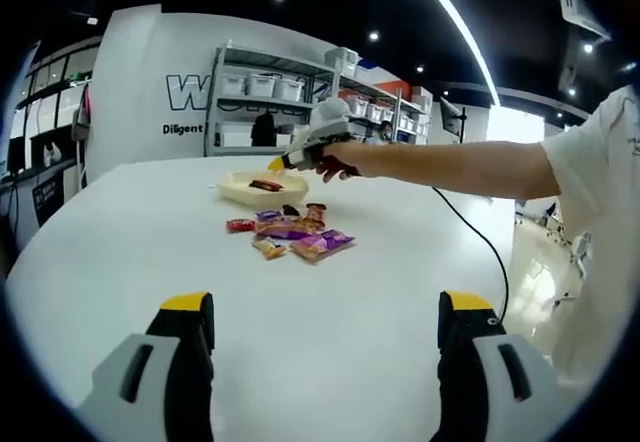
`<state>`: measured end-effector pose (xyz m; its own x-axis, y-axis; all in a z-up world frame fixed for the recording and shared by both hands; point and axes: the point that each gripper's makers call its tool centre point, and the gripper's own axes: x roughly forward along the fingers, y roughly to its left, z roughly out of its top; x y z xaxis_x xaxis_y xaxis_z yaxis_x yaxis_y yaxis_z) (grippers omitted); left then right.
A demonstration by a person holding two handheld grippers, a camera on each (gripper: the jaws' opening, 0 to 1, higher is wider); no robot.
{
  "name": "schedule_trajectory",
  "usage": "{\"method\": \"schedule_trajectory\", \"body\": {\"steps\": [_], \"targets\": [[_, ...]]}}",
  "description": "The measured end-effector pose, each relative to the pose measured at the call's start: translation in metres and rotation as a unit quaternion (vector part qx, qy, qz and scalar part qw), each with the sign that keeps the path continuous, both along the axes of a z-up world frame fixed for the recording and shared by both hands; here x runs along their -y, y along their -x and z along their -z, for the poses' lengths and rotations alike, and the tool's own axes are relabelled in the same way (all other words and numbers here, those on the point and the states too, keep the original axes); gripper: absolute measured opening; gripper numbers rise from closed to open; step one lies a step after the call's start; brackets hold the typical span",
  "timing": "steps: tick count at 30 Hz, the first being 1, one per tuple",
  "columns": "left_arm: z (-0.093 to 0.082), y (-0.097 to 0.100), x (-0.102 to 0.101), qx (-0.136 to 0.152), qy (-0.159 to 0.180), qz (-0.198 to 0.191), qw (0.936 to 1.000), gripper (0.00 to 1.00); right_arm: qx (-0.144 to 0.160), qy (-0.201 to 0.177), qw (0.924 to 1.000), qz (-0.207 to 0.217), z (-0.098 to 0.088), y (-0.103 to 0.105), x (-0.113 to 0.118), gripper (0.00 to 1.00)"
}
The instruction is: Place the target food into the container with the food tongs after gripping and lifting it, then release it inside without dropping or visibly crushing the food.
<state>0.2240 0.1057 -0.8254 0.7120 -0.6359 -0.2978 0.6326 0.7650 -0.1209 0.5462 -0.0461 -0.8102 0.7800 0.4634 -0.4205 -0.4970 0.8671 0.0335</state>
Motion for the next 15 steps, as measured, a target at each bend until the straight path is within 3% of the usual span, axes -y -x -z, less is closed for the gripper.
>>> {"method": "schedule_trajectory", "body": {"steps": [5,15], "targets": [[0.002,0.002,0.009,-0.001,0.004,0.009,1.0,0.91,0.005,-0.006,0.9998,-0.018,-0.012,0.02,-0.001,0.2],[0.005,0.01,0.033,0.002,0.019,0.032,0.9993,0.9,0.008,0.012,0.9994,-0.031,-0.018,0.055,0.008,0.2]]}}
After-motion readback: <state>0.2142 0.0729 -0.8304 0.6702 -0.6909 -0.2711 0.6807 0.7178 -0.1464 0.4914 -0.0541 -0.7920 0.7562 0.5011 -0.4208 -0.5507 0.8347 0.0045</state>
